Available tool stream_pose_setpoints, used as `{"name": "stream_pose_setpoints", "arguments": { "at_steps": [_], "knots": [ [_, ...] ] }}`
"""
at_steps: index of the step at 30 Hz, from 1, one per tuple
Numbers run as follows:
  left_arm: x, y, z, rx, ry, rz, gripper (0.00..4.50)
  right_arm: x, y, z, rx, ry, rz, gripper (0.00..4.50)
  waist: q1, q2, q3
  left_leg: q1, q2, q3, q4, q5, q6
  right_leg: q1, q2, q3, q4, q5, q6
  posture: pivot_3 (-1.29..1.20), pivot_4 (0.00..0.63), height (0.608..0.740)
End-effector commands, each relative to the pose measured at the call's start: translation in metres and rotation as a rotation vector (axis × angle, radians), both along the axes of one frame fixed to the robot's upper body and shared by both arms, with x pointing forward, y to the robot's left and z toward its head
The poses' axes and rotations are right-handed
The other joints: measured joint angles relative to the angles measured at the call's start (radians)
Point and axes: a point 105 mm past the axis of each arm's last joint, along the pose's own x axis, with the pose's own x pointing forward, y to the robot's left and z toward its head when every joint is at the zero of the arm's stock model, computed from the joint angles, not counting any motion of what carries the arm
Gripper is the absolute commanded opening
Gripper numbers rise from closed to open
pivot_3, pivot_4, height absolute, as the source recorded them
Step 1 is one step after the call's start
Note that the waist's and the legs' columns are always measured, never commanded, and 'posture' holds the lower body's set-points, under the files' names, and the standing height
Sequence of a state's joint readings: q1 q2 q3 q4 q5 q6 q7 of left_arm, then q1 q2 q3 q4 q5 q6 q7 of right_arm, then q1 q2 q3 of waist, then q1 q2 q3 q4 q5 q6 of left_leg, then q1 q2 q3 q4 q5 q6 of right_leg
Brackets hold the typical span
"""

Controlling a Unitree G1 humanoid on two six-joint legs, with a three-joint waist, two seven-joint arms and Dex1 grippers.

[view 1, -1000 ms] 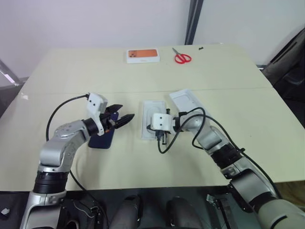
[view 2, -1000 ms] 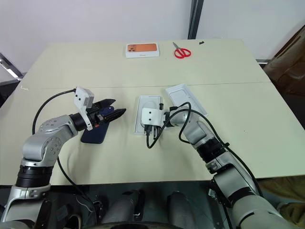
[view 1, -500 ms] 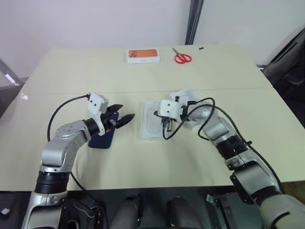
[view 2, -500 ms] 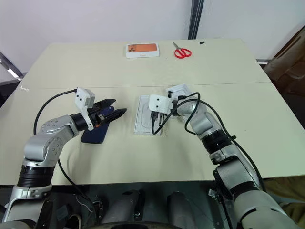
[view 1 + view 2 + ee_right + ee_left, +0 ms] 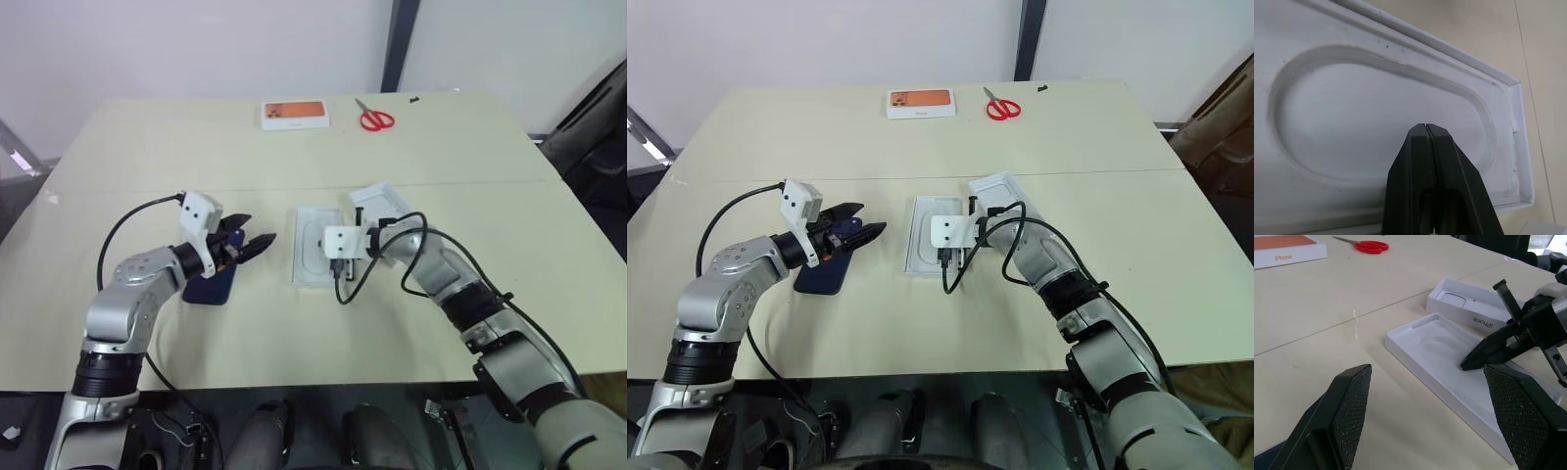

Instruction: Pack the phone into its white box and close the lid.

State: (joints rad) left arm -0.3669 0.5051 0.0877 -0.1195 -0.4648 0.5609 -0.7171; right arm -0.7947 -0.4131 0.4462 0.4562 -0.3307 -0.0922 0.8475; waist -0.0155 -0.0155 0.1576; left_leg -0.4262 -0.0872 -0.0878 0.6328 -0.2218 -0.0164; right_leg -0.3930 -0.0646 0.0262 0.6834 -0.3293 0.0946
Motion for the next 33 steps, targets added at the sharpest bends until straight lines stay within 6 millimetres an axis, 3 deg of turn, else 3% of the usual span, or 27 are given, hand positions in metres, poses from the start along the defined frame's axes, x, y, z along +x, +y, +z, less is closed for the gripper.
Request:
{"name": "stream_pose_setpoints", "arguments": {
  "at_steps": [1,9,15,22,25,27,33],
  "knots": [
    [0.000,-0.001,0.008,0.002,-0.038,-0.006,3.89,-0.001,0.006,0.028,0.101,-0.032,0.016,0.02,-0.002,0.000,0.000,0.000,0.000,0.000,0.000,0.000,0.000,0.000,0.000,0.000,0.000,0.000,0.000,0.00,0.150,0.734],
    [0.008,0.027,0.001,0.005,0.068,0.069,3.89,0.000,0.018,0.048,0.310,0.038,-0.035,0.02,-0.004,0.000,0.000,0.000,0.000,0.000,-0.001,0.000,-0.001,-0.001,0.000,0.000,0.001,0.000,0.000,0.00,0.150,0.734],
    [0.006,0.094,-0.002,-0.054,0.257,0.195,3.89,-0.012,0.053,0.053,0.432,0.104,-0.028,0.02,-0.020,0.000,0.000,0.000,0.001,0.000,-0.002,0.001,-0.001,-0.003,0.001,0.000,0.002,0.000,0.000,0.00,0.150,0.734],
    [-0.004,0.148,-0.013,-0.100,0.431,0.274,3.89,-0.032,0.105,0.042,0.395,0.154,0.046,0.02,-0.028,0.000,0.000,0.000,0.000,-0.001,-0.002,0.001,-0.002,-0.007,0.001,-0.001,0.003,0.000,0.000,0.00,0.150,0.734],
    [-0.008,0.150,-0.018,-0.177,0.527,0.237,3.89,-0.039,0.122,0.031,0.312,0.171,0.063,0.02,-0.028,0.000,0.000,0.000,0.000,-0.002,-0.002,0.001,-0.002,-0.007,0.001,-0.001,0.003,0.000,0.000,0.00,0.150,0.734],
    [-0.014,0.146,-0.032,-0.173,0.622,0.204,3.89,-0.043,0.130,0.020,0.260,0.192,0.063,0.02,-0.028,0.000,0.000,0.000,0.000,-0.002,-0.002,0.001,-0.002,-0.007,0.001,-0.001,0.003,0.000,0.000,0.00,0.150,0.734],
    [-0.023,0.126,-0.052,-0.186,0.790,0.085,3.89,-0.048,0.143,0.004,0.156,0.238,0.058,0.02,-0.027,0.000,0.000,0.000,0.000,-0.003,-0.002,0.001,-0.002,-0.007,0.001,-0.001,0.004,0.000,0.000,0.00,0.150,0.734]
  ]
}}
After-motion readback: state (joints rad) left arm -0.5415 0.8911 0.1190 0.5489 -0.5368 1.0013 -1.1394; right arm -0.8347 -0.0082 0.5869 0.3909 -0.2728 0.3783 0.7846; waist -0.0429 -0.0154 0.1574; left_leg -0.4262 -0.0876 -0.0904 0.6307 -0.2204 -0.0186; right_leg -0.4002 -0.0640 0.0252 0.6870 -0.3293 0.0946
